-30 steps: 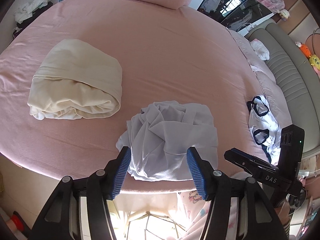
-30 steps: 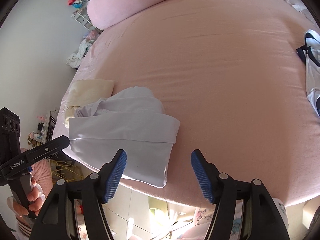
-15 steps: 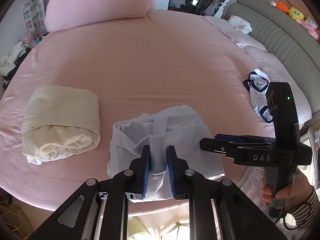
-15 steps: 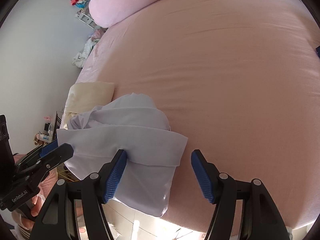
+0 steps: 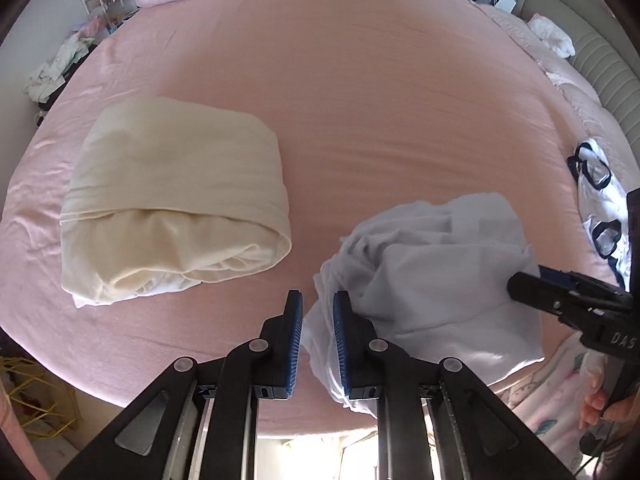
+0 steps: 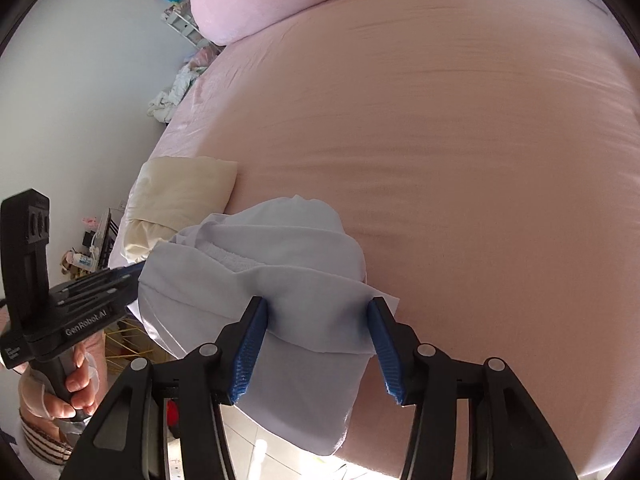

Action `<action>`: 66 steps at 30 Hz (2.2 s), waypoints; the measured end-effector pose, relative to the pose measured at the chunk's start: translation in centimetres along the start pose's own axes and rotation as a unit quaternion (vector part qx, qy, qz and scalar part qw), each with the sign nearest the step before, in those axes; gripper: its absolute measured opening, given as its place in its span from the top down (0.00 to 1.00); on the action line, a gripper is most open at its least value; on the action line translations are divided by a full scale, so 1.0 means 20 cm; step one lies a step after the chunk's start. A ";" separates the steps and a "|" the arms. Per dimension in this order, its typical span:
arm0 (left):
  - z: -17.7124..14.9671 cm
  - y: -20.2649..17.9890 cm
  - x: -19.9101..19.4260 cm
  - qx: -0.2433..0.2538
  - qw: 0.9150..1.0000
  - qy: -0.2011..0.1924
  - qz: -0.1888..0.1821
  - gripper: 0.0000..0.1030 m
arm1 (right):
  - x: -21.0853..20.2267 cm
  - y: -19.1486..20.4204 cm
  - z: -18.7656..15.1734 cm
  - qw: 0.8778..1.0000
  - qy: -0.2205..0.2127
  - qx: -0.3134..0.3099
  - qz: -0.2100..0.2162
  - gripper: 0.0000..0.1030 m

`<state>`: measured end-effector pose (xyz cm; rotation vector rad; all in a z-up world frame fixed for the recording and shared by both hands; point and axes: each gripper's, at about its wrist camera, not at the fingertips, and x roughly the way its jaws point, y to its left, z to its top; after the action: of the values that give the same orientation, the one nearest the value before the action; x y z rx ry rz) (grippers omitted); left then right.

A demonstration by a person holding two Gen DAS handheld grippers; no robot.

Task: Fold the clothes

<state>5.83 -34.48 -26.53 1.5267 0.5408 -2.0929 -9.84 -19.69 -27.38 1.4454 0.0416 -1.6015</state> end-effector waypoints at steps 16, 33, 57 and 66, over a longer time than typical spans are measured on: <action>-0.13 0.28 -0.16 -0.190 0.955 -0.026 -0.226 0.25 | -0.05 -0.14 -0.08 0.994 0.005 0.107 0.032 0.29; -0.23 0.19 -0.07 -0.222 0.946 -0.009 -0.235 0.23 | 0.05 -0.29 -0.17 0.974 0.035 0.200 0.099 0.15; -0.32 0.34 0.23 -0.323 0.883 0.024 -0.340 0.03 | 0.30 -0.16 -0.06 0.957 0.051 0.227 0.171 0.00; -0.38 0.37 0.25 -0.352 0.870 -0.010 -0.346 0.07 | 0.31 -0.24 -0.11 0.940 0.012 0.244 0.239 0.00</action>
<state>14.83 -36.71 -33.73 0.9323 1.8223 -1.9796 -10.45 -19.47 -35.50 1.6820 -0.6893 -1.2296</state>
